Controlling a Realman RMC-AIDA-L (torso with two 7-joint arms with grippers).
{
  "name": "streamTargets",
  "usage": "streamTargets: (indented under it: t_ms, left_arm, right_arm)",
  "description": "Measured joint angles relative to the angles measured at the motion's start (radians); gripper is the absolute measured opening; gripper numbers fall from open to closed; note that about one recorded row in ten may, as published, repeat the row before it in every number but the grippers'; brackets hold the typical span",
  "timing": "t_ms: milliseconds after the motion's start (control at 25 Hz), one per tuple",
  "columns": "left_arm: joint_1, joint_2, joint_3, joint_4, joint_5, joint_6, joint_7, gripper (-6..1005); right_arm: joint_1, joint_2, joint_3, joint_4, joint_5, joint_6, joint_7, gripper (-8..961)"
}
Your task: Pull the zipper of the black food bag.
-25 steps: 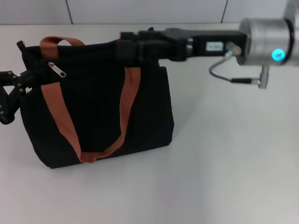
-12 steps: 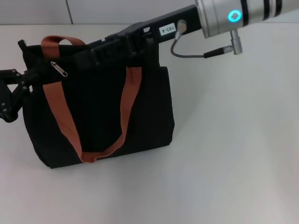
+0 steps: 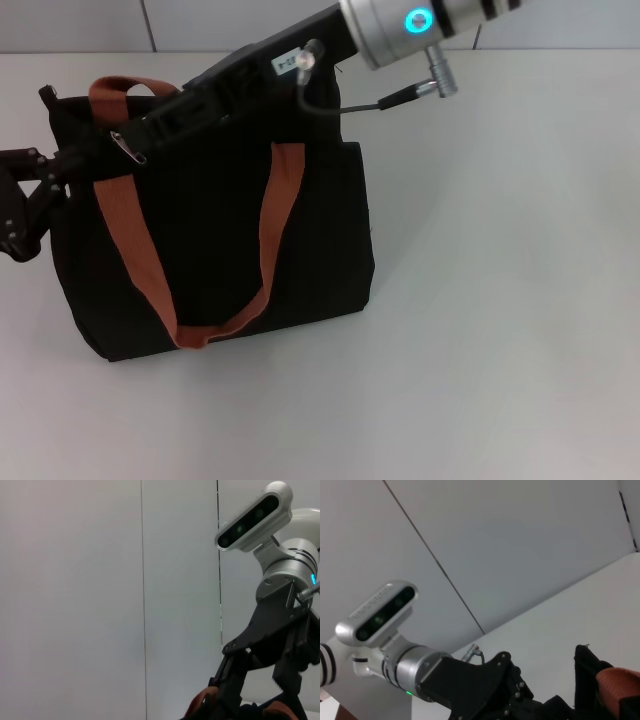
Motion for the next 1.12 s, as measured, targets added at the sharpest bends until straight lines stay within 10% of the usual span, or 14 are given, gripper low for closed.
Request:
streamTargets:
  t_ms: [1120]
  left_arm:
    - [-0.007, -0.001, -0.015, 0.000, -0.002, 0.009, -0.014, 19]
  right_arm:
    - [0.061, 0.006, -0.195, 0.002, 0.001, 0.152, 0.096, 411]
